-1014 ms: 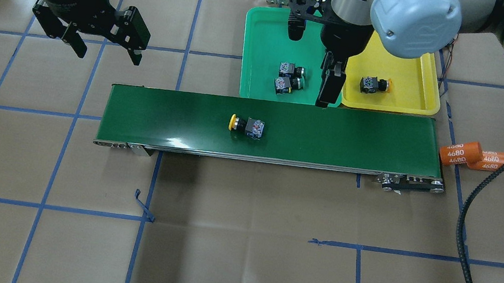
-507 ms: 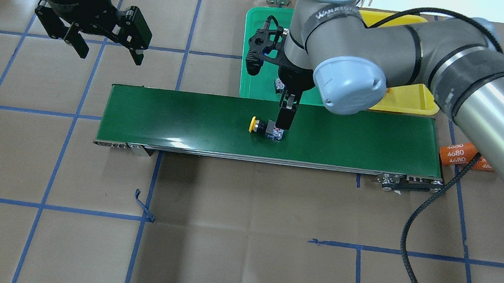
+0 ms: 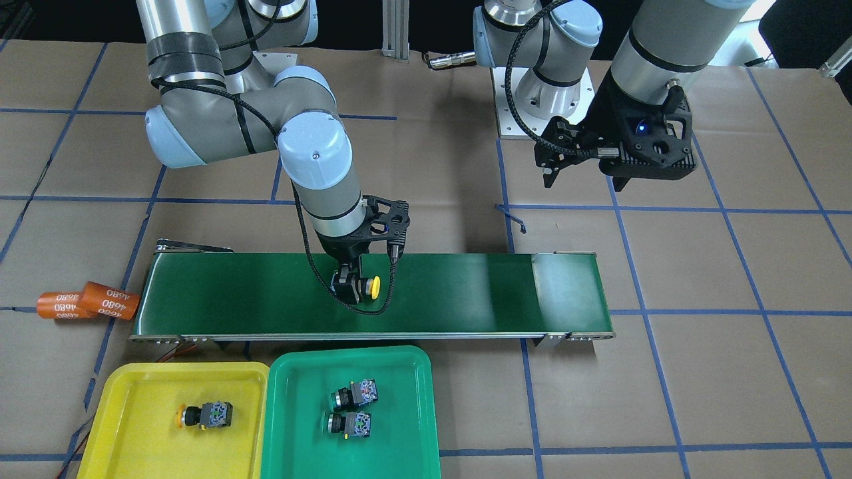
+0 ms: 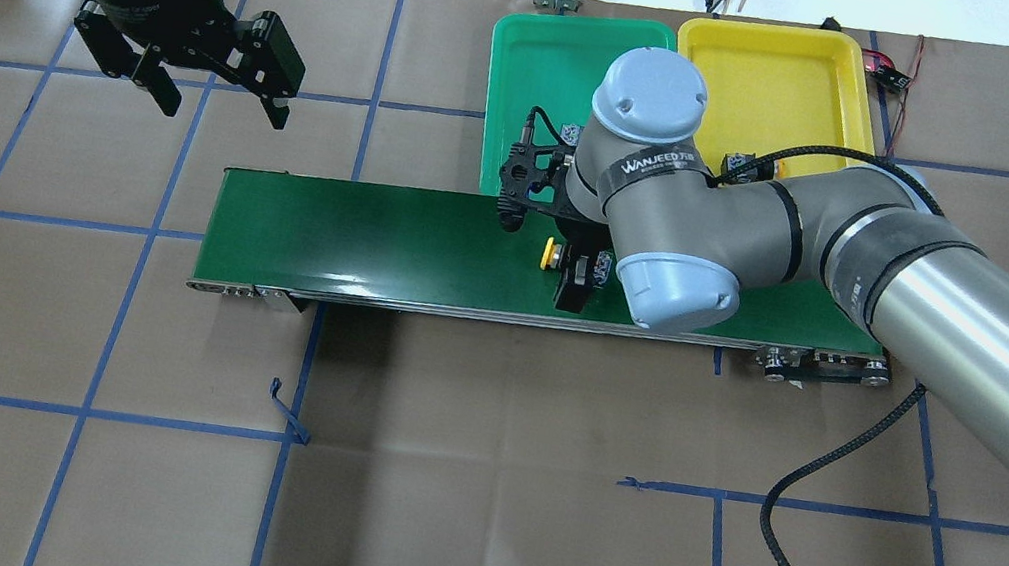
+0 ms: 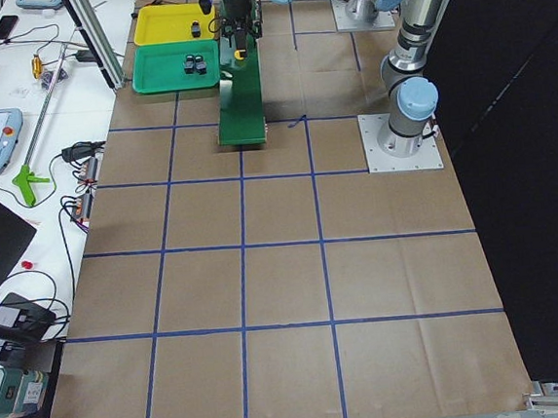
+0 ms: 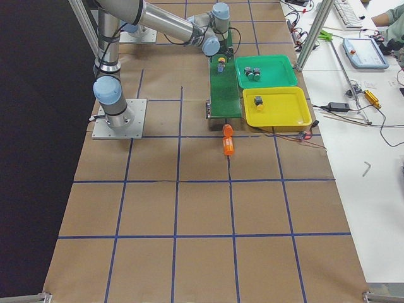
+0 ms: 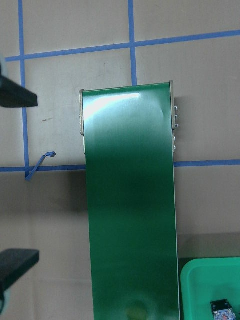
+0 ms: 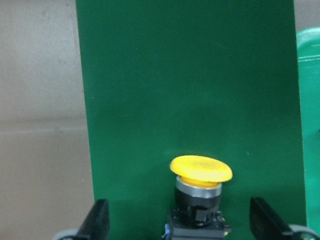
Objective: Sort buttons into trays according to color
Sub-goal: 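Grasp the yellow-cap button on the belt with the right gripper, then lower the yellow-cap button into the yellow tray and open right gripper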
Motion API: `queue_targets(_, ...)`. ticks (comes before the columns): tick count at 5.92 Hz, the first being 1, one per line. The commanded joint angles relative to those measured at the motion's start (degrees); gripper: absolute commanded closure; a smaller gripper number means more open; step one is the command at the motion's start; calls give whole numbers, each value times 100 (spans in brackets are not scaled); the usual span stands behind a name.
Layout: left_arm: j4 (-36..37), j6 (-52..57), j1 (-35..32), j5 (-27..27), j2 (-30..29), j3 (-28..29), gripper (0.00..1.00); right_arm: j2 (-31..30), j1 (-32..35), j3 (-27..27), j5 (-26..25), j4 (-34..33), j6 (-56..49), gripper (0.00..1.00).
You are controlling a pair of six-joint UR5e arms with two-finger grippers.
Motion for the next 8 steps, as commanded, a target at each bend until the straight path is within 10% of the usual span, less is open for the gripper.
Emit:
queue_targets(1, 38, 1, -4, -8, 17, 0, 1, -18, -275, 253, -130, -72, -143, 0)
queue_targets(2, 39, 1, 4, -8, 8, 0, 1, -88, -450, 306, -122, -80, -160, 14)
queue_targets(3, 39, 1, 4, -8, 17, 9, 1, -115, -547, 307, -139, -72, -291, 58)
queue_targets(4, 39, 1, 22, -8, 8, 9, 1, -124, -653, 307, -348, -46, -475, 80)
queue_targets(8, 39, 1, 22, -8, 43, 9, 1, -739, -1609, -139, -456, 420, -1957, 91)
